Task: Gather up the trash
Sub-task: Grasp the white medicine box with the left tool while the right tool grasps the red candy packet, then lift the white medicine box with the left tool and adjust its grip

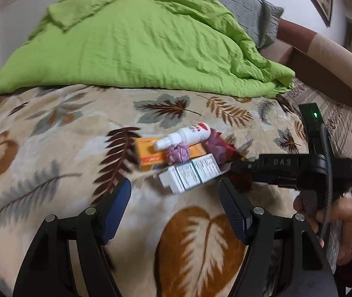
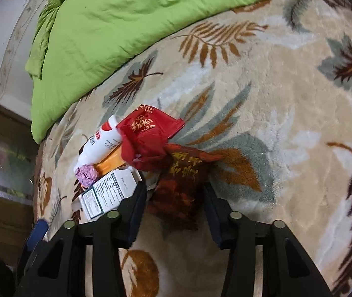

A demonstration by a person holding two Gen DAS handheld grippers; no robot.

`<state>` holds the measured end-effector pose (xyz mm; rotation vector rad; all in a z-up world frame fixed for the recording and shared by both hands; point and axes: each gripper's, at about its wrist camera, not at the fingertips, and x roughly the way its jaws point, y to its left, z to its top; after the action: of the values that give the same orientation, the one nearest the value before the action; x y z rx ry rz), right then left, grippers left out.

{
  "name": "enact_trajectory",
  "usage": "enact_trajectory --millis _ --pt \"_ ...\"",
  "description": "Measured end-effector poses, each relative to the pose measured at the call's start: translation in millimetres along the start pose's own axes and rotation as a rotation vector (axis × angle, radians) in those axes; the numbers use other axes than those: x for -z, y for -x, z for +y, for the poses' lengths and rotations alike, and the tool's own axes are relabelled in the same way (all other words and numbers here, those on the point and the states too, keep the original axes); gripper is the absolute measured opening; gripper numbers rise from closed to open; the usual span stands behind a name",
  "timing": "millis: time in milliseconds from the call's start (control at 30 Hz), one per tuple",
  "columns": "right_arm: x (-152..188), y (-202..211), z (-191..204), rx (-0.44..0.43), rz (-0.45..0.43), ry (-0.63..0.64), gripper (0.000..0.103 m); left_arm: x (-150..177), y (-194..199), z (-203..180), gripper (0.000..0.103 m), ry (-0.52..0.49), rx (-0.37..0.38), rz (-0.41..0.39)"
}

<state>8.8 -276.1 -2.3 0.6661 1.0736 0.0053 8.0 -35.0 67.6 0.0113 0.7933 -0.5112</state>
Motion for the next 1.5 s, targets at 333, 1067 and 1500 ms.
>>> enact_trajectory --millis 333,1067,1500 --pt "18 47 -13 -0.031 -0.07 0.086 0.032 -11 -64 15 0.072 -0.002 0.111 0.113" --pt "74 87 -26 -0.028 -0.151 0.132 0.032 19 -71 -48 0.041 0.007 0.038 0.191" --pt "111 107 17 -0.01 -0.233 0.354 0.032 70 45 -46 0.039 0.117 -0.109 -0.017"
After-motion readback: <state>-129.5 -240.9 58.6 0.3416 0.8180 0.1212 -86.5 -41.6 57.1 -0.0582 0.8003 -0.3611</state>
